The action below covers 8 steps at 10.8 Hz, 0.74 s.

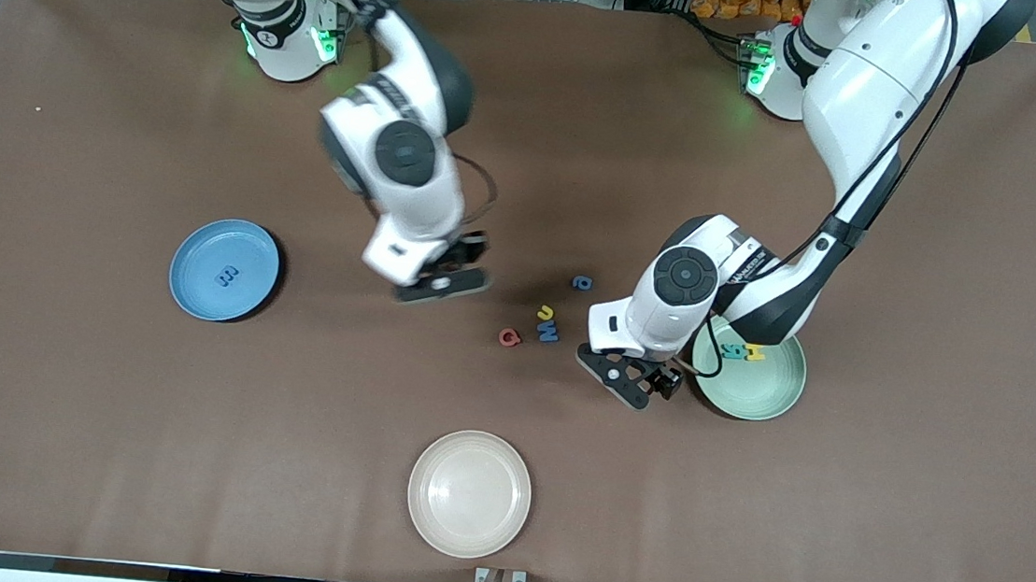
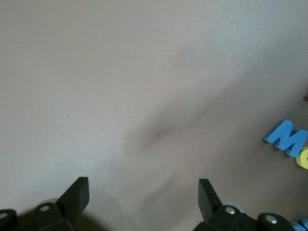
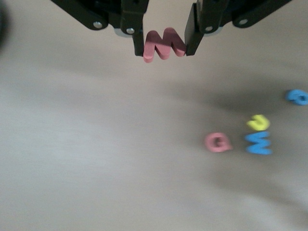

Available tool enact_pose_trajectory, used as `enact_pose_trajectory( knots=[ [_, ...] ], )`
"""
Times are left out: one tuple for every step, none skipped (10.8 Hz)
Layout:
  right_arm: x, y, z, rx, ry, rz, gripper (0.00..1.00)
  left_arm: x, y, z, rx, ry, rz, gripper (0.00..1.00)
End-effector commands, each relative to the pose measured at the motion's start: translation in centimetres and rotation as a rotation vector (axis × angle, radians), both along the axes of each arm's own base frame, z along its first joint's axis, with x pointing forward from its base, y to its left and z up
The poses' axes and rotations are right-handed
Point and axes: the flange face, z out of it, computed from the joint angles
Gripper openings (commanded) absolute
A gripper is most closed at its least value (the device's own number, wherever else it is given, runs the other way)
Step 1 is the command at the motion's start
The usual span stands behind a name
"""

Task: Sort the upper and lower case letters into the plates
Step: 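Carry the pink w to the blue plate while the left gripper reaches letters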

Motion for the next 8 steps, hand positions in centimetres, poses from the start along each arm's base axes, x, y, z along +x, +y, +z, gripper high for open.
enact_pose_trajectory(
  knots=[
    [2.1, -8.8, 2.2, 0.016, 0.112, -0.055, 0.0, -0.4, 0.3, 0.8, 0.022, -0.01, -0.024, 1.0],
    [3.2, -14.0, 2.0, 0.0, 0.176, -0.063, 0.0, -0.4, 0.3, 0.8, 0.022, -0.01, -0.024, 1.0],
    [3.7, -17.5, 1.4, -0.015, 0.221, -0.056, 0.0, -0.4, 0.3, 0.8, 0.022, -0.01, -0.024, 1.0],
    [3.7, -20.5, -0.1, -0.037, 0.259, -0.107, 0.0, -0.4, 0.3, 0.8, 0.022, -0.01, -0.024, 1.0],
    [3.7, -23.7, -1.3, -0.052, 0.289, -0.163, 0.0, -0.5, 0.1, 0.7, 0.021, -0.008, -0.023, 1.0],
    [3.5, -26.7, -2.7, -0.057, 0.314, -0.197, 0.0, -0.8, -0.8, 0.5, 0.013, -0.012, -0.025, 1.0],
    [3.5, -28.8, -4.0, -0.072, 0.33, -0.227, 0.0, -1.2, -1.6, -0.5, 0.009, 0.0, -0.022, 1.0],
    [3.2, -30.3, -5.8, -0.082, 0.353, -0.247, 0.0, -1.6, -2.7, -0.8, -0.012, -0.014, -0.019, 1.0]
  ],
)
